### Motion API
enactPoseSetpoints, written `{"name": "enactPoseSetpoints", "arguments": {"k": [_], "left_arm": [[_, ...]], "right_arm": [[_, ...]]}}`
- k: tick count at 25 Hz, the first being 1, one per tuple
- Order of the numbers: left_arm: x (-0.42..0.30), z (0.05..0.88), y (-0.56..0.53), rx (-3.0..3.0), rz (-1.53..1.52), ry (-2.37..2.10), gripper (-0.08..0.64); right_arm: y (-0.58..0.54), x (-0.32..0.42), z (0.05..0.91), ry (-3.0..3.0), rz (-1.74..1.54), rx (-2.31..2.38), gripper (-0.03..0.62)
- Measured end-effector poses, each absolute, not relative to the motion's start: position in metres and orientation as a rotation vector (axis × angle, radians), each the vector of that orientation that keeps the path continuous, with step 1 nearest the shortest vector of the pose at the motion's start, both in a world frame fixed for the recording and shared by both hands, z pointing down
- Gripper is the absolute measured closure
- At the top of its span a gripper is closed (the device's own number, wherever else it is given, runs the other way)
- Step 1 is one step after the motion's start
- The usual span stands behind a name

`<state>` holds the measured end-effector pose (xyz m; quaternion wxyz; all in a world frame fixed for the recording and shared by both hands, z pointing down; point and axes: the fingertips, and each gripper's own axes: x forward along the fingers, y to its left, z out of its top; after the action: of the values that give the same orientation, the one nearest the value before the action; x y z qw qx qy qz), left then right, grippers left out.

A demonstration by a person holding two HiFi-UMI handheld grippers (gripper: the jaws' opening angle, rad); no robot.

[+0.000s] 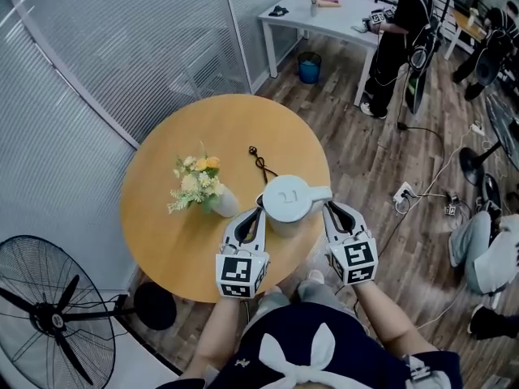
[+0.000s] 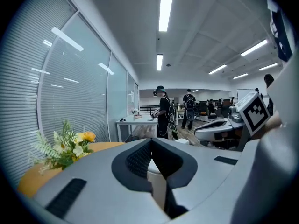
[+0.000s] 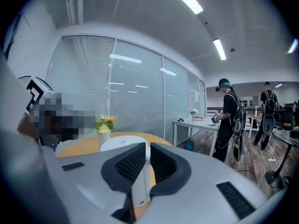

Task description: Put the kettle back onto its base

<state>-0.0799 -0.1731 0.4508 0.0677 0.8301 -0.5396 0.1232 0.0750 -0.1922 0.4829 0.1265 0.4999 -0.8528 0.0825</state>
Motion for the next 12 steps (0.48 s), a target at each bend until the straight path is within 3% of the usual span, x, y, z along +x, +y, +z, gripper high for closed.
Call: {"name": "enactPoseSetpoints", "arguments": {"k": [12], "left_arm": [[-0.067,0.450,-0.159,2.512,0.360,-1.592,0.534]], "right_arm": [[-0.173,0.051,0.468,-2.576,0.223,1.356,0.571]]}}
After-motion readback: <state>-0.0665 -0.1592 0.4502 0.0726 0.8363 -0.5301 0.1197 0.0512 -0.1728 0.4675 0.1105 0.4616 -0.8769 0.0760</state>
